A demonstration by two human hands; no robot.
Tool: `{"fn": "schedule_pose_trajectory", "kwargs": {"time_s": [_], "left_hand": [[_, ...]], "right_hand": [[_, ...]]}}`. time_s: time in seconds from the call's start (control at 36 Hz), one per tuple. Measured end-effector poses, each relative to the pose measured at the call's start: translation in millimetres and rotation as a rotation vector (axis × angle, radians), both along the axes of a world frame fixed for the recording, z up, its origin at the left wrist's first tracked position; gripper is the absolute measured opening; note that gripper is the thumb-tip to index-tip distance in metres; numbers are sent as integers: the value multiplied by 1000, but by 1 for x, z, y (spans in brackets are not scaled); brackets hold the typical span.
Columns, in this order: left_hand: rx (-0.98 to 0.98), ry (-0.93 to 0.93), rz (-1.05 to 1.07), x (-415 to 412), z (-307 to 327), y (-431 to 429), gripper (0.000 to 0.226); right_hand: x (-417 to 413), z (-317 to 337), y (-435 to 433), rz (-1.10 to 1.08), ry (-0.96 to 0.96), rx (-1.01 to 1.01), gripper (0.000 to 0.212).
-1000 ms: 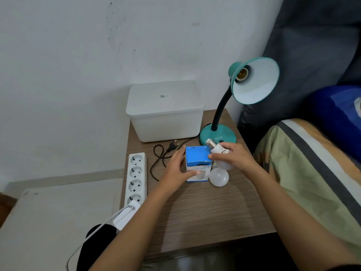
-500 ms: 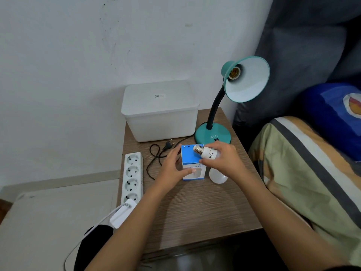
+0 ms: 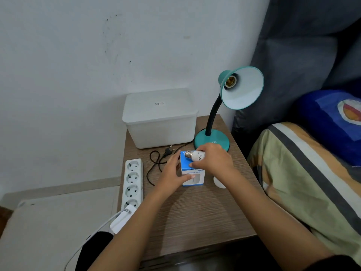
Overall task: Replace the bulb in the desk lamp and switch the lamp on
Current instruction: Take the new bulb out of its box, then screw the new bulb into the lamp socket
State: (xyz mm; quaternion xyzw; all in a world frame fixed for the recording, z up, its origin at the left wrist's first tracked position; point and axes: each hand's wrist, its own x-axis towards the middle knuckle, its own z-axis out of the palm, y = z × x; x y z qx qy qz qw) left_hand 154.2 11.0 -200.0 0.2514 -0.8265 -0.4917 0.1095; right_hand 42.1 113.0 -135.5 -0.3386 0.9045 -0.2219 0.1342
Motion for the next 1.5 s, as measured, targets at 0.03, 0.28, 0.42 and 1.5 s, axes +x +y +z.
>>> {"fn": "schedule_pose_trajectory", "kwargs": {"time_s": [0.03,0.28,0.42,1.5], "left_hand": [[-2,-3,-2,0,0,0,90],[19,19,2,-1,0,0,62],[79,36,12,1,-2,-1,86],[-475,201,-421,-157,165,-12,114]], "right_hand": [[0,1,-1,0,0,7,39],[12,6,-9,120,81,-45,34],[13,5,-10,122,90,-16,31],[-102,107,34,-301,-127,-593,35]]}}
